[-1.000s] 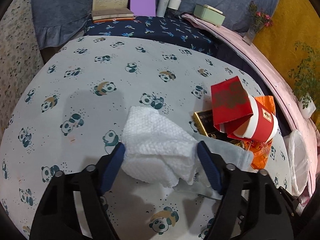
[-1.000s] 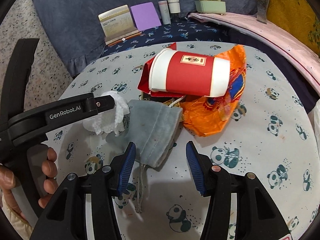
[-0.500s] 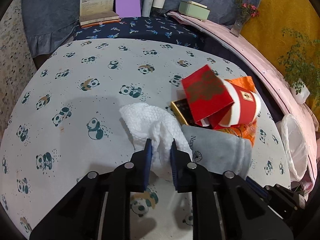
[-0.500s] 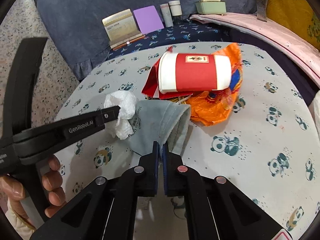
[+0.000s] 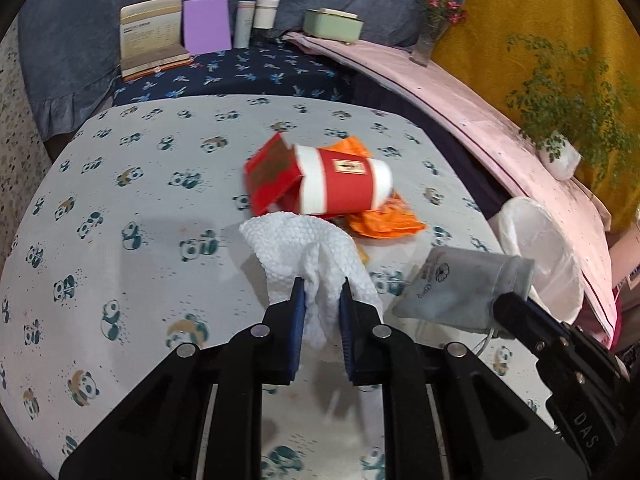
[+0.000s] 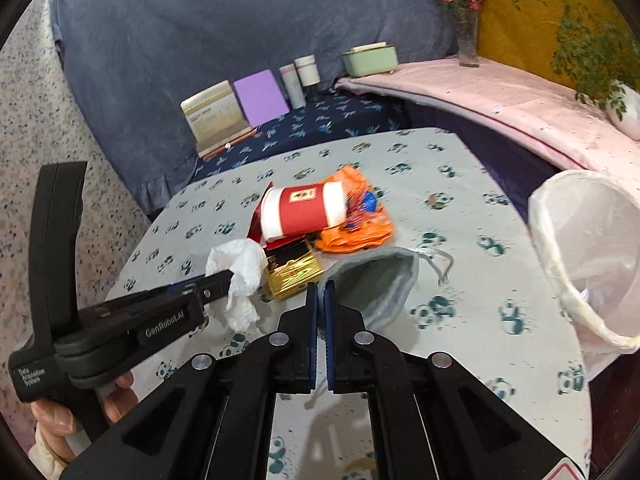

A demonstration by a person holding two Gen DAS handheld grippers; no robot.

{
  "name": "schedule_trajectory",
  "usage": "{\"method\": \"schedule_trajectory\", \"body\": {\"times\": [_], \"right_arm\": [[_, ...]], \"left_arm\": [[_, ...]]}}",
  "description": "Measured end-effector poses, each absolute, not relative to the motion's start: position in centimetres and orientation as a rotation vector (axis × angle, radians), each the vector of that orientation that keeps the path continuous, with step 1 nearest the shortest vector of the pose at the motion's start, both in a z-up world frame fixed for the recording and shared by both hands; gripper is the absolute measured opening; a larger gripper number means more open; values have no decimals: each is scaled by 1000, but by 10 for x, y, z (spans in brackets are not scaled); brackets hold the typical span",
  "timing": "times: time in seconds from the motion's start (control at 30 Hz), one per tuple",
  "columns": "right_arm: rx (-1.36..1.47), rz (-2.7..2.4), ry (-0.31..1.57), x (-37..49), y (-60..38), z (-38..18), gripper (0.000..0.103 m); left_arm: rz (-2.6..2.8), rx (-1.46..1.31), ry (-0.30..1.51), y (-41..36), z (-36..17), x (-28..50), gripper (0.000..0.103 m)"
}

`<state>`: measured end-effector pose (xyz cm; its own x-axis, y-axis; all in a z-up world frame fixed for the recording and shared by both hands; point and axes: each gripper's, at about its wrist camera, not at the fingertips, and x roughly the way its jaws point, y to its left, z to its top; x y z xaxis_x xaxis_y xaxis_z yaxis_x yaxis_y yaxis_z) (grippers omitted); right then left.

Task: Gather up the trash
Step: 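Carry white cloth and grey pouch over the bin and open both tools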

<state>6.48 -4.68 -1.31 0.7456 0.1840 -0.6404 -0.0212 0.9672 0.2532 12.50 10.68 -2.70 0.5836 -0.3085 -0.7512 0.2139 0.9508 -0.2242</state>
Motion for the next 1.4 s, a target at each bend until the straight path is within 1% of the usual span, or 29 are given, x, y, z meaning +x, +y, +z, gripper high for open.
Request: {"method": "schedule_trajectory", "body": {"times": [0.27,0.67,1.4], "right_arm": [[283,62,658,42,-84,2,3],[338,-13,606,19,-146,9,3],[406,-190,547,-7,-263,8,3]], "left_arm": [[-358,-52,878,64,-12,107,16],[-420,34,870,1,-4,91,16],[-578,164,851,-123,6,80,16]]}}
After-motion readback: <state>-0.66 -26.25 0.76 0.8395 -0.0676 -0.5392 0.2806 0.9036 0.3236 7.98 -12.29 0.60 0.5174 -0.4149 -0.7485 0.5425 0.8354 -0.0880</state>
